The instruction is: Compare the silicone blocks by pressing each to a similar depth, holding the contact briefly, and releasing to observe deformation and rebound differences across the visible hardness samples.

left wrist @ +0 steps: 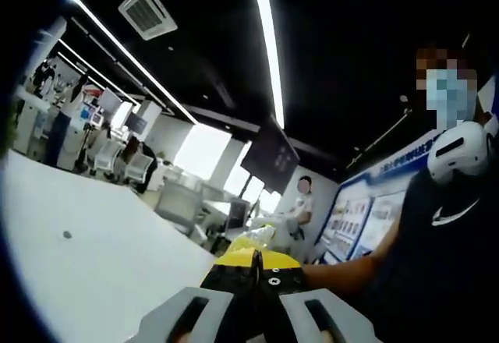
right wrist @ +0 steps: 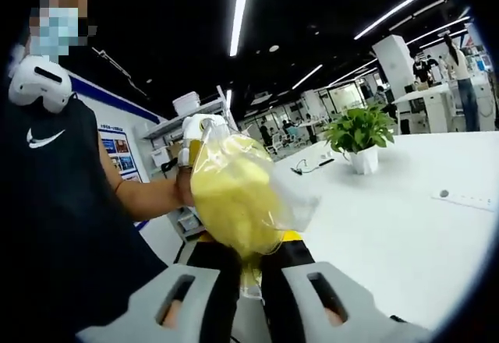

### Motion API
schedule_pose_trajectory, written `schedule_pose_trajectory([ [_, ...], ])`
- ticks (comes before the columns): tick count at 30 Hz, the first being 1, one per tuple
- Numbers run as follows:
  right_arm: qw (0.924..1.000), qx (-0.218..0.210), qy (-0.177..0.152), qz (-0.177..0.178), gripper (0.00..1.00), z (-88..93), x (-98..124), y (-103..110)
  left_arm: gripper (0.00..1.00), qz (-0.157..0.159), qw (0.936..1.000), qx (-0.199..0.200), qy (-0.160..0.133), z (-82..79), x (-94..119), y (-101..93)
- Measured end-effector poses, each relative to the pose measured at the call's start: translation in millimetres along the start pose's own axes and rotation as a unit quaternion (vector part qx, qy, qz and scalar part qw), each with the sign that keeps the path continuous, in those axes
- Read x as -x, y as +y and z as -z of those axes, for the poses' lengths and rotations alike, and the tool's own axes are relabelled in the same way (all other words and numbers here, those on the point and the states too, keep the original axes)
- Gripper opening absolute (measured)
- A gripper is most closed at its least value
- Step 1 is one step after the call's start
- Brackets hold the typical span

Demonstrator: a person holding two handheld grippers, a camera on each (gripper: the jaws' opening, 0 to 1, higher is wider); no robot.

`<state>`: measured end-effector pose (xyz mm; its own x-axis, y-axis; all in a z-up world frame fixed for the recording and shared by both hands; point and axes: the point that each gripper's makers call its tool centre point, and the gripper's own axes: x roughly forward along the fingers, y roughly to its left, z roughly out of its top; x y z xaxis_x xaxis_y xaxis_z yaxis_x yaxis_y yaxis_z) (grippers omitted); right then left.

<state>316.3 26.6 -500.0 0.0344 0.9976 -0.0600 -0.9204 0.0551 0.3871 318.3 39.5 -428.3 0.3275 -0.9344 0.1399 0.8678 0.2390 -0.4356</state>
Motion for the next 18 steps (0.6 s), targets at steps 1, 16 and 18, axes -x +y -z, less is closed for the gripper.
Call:
schedule_pose_trajectory([
  [1,1.0,-0.001,0.001,0.0,0.04,0.4,0.2,0.1,0.0,0.001,1.0,0.002,0.001,0.6,0.0,0.0],
  [16,0.9999,0.0,0.016,-0.001,0.02,4.2,2.0,3.4,0.0,-0.008,0.9997,-0.022,0.005,3.5,-0.3,3.6],
  [18,0.9999,-0.001,0.016,0.0,0.02,4.6,1.9,3.1,0.0,-0.007,0.9997,-0.021,0.007,4.3,-0.2,3.2],
])
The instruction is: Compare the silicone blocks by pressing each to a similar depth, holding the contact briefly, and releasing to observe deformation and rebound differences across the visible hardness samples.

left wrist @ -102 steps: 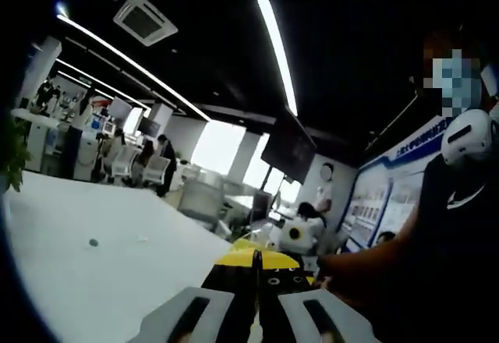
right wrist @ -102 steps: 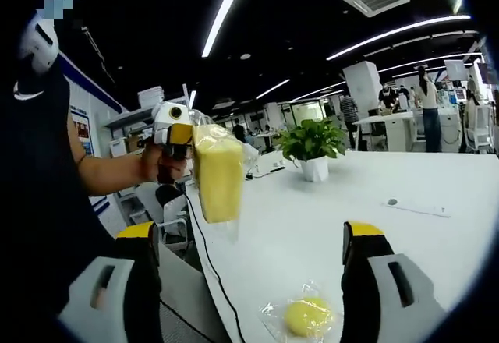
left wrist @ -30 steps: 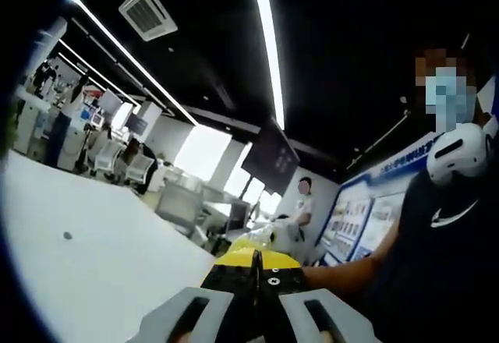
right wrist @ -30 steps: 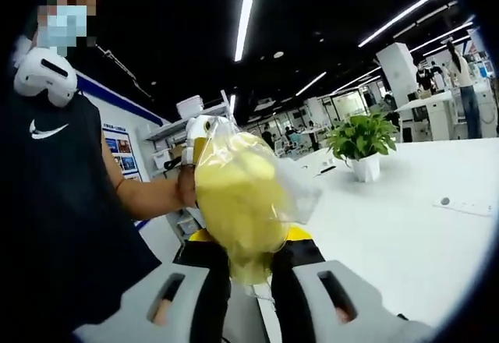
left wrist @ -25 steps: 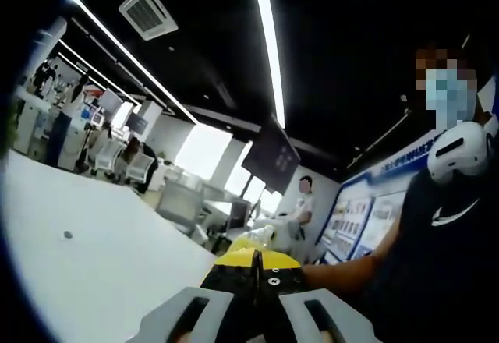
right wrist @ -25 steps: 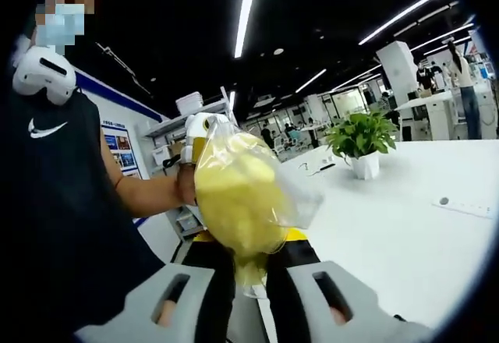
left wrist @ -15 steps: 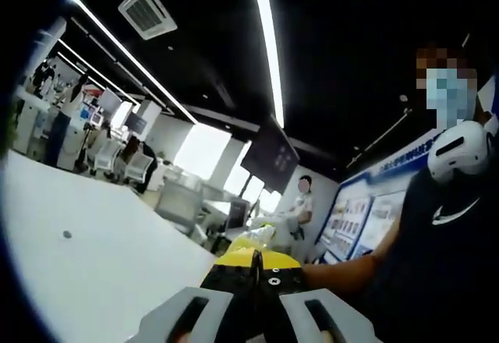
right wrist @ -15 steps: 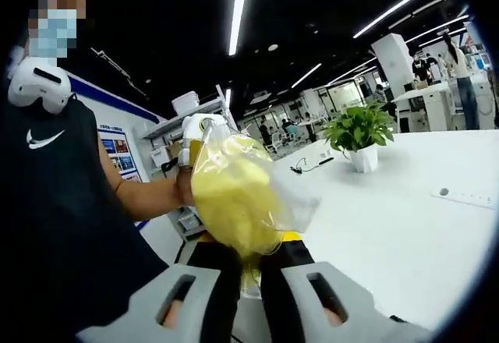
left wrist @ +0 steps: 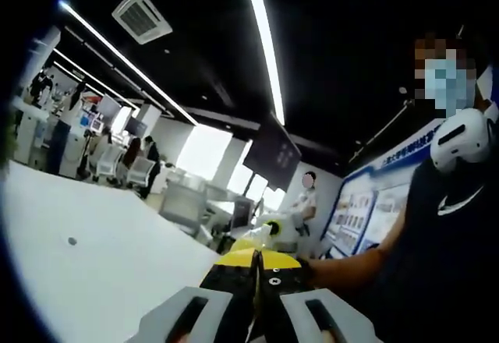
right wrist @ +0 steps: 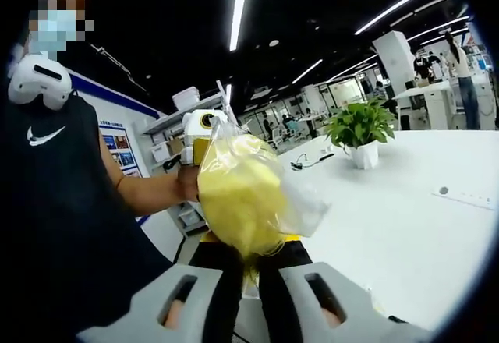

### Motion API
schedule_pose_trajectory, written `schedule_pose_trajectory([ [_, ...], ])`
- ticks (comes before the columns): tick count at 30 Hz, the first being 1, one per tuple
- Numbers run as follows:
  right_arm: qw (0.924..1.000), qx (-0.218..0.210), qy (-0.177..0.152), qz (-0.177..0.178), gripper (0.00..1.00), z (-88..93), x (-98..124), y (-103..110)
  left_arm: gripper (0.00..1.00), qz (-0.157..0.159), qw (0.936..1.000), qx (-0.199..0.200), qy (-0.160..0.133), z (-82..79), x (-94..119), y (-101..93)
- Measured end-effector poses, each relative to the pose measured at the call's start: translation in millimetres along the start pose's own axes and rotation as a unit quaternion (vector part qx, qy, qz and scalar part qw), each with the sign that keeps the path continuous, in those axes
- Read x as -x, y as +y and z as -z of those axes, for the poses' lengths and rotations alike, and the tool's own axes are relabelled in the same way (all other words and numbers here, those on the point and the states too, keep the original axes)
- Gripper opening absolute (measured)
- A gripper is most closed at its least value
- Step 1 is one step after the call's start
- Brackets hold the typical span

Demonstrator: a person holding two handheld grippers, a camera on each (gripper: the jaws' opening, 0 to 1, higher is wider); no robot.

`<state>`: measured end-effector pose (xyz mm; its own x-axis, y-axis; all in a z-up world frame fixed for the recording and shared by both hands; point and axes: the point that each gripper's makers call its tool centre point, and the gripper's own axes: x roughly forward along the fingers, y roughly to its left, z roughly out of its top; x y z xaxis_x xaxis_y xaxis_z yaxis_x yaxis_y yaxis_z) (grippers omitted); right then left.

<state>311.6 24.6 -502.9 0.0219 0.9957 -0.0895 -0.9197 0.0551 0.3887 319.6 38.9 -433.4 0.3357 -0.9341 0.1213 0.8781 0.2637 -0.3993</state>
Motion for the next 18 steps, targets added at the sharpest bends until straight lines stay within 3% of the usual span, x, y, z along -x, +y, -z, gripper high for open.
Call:
schedule_pose_trajectory([
  [18,0.9999,-0.005,0.015,0.001,0.01,4.4,-0.8,0.9,0.01,-0.003,0.9993,-0.03,0.022,7.7,-0.1,1.8],
])
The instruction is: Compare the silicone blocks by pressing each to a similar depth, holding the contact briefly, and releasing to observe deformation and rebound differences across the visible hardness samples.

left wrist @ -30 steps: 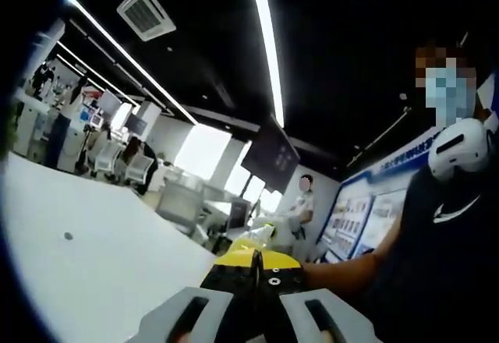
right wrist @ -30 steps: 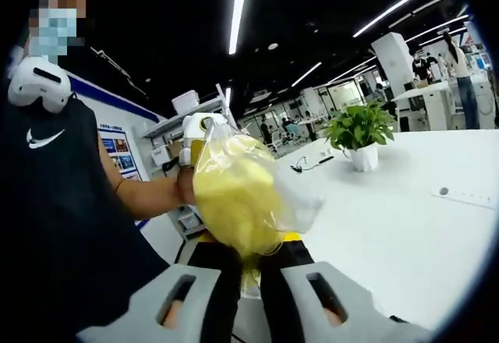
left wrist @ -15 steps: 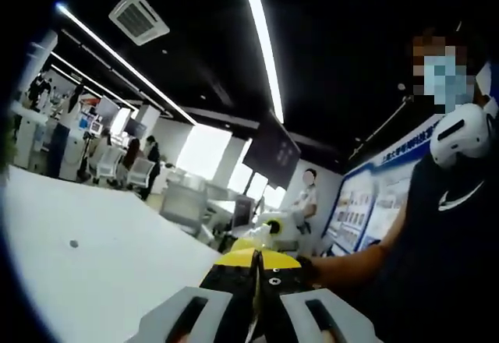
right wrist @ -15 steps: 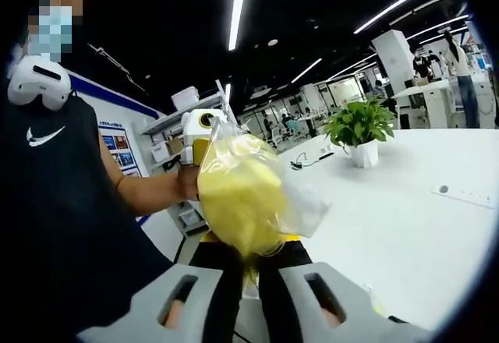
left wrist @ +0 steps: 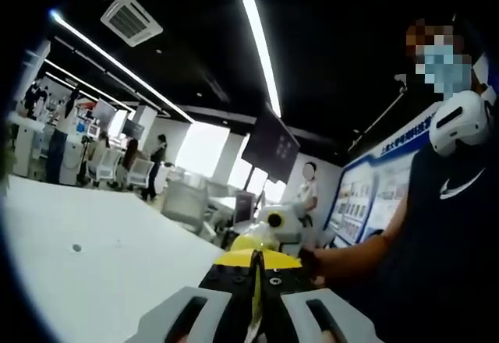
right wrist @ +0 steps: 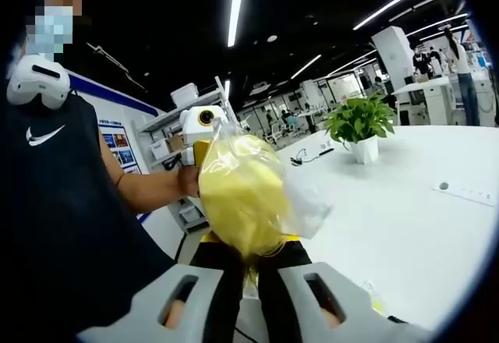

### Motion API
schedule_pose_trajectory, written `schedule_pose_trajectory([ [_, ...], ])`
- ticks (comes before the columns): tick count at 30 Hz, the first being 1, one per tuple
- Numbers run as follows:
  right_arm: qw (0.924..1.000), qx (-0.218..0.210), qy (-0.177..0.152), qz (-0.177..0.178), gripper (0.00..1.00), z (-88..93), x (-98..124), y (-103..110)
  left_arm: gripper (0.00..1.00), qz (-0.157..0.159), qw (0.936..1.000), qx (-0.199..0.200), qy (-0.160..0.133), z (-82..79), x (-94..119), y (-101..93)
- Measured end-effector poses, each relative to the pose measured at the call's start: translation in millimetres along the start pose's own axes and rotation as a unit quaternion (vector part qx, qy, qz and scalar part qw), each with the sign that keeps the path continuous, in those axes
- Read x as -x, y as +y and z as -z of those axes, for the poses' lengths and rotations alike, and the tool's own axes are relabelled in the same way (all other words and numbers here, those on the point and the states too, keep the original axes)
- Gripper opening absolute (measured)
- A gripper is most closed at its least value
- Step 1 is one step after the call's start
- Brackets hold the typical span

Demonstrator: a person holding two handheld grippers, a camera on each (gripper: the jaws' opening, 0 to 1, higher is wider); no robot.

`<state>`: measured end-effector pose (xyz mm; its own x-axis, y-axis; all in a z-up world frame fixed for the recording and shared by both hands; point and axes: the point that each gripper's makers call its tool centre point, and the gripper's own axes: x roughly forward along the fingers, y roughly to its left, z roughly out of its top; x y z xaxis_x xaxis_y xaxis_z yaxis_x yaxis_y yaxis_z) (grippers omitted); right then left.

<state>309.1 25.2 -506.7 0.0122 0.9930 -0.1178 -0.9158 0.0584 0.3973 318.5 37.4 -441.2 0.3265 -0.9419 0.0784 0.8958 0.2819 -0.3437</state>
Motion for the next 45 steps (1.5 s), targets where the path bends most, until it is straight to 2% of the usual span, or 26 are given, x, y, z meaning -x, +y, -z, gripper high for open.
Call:
schedule_pose_trajectory([
  [2,1.0,0.0,-0.001,0.0,0.01,-0.2,0,0,0.0,-0.008,0.9998,0.017,0.002,-0.1,0,1.0],
  [8,1.0,-0.002,0.0,-0.002,0.01,-1.1,-2,0,0.0,-0.014,0.9999,-0.008,0.004,-1.3,1,3.7],
  [29,1.0,0.006,0.003,-0.002,0.0,0.1,0,4,0.0,-0.014,0.9999,0.008,0.001,-0.1,2,-3.0],
  [31,1.0,0.004,-0.008,-0.003,0.01,-1.6,0,2,0.0,-0.012,0.9999,0.009,-0.002,-1.2,2,-4.1],
  [32,0.9987,0.036,-0.031,0.016,0.01,-6.9,0,-6,0.0,-0.011,0.9999,0.009,-0.003,-1.7,2,-4.7],
  [33,0.9995,0.02,-0.022,0.004,0.02,-2.1,0,0,0.0,-0.011,0.9999,0.008,-0.003,-1.9,1,-4.7],
  [34,0.9995,-0.021,-0.022,-0.006,0.03,-1.8,-1,4,0.0,-0.014,0.9999,0.009,-0.004,-2.5,1,-3.8],
  [35,0.9991,-0.032,-0.026,-0.007,0.03,-3.3,-2,5,0.0,-0.014,0.9998,0.01,-0.008,-4.0,2,-3.0],
  [37,0.9995,0.005,-0.029,-0.006,0.05,-5.0,-3,5,0.0,-0.012,0.9998,0.016,-0.009,-5.1,3,-4.4],
  [43,0.9988,0.006,-0.049,0.001,0.08,-11.8,-5,2,0.0,-0.015,0.9994,0.026,-0.019,-11.1,4,-4.0],
  [45,0.9983,0.006,-0.057,0.007,0.15,-14.6,-6,-1,0.0,-0.013,0.9994,0.025,-0.02,-13.6,4,-5.4],
])
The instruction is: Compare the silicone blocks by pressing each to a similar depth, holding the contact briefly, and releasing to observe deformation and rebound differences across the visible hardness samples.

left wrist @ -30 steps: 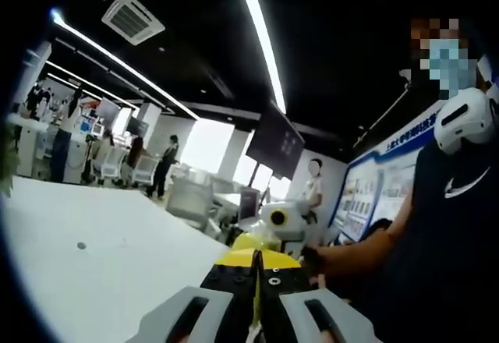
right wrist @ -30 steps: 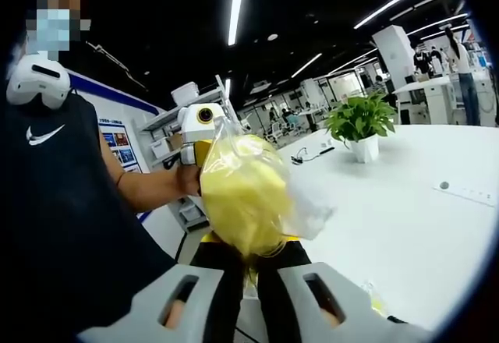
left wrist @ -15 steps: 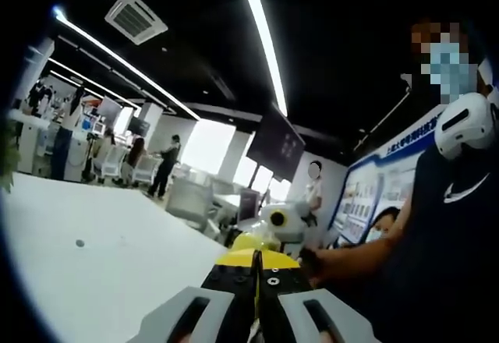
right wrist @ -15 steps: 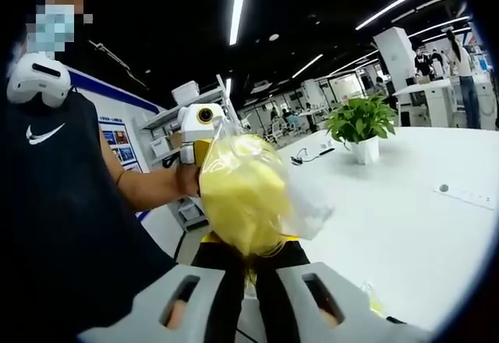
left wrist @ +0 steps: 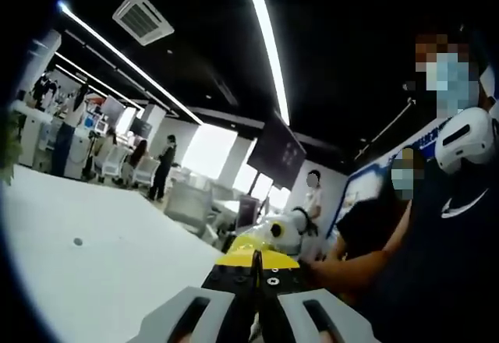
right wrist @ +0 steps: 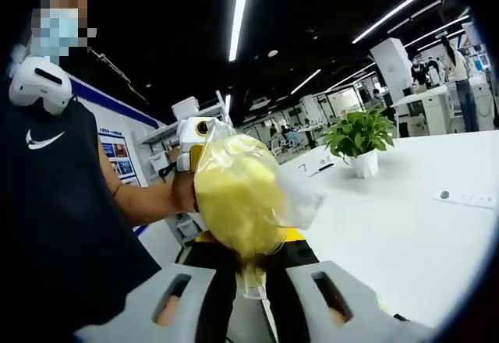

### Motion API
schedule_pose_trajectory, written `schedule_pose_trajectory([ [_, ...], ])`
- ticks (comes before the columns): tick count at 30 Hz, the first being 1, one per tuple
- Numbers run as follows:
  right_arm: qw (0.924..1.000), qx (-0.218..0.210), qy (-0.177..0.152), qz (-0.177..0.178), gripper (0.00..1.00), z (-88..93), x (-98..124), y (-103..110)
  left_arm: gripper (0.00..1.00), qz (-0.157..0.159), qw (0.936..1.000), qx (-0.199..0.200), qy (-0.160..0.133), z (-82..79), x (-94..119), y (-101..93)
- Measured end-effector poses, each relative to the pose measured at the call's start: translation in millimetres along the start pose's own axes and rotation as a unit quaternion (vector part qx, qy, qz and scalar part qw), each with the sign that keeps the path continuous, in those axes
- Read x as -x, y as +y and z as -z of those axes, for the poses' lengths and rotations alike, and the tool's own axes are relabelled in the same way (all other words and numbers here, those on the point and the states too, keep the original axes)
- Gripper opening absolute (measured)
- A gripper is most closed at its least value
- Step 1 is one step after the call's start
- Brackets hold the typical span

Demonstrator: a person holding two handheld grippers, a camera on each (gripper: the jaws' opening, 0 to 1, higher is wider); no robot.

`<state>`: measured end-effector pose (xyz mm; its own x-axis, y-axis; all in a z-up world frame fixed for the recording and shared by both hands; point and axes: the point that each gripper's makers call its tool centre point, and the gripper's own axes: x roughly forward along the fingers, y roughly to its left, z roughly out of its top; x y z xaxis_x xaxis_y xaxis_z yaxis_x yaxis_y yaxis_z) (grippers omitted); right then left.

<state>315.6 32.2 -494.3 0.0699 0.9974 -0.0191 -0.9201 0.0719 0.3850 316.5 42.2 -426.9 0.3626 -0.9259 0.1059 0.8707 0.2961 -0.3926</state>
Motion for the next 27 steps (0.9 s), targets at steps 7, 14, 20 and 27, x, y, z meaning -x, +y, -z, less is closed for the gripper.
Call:
schedule_pose_trajectory([
  [7,0.9988,0.013,-0.027,0.038,0.59,-7.7,0,-11,0.0,0.003,1.0,0.003,-0.007,-4.3,1,-2.1],
  [14,0.9965,0.026,-0.038,0.069,0.92,-13.5,4,-19,0.0,0.004,0.9999,0.007,-0.014,-7.6,1,-2.1],
  [20,0.9953,0.042,-0.044,0.075,0.96,-21.7,10,-22,0.0,0.001,0.9998,0.013,-0.017,-7.6,1,-1.5],
  [27,0.9915,0.072,-0.037,0.102,0.96,-23.1,16,-29,0.0,0.001,0.9996,0.017,-0.024,-11.7,1,-3.3],
])
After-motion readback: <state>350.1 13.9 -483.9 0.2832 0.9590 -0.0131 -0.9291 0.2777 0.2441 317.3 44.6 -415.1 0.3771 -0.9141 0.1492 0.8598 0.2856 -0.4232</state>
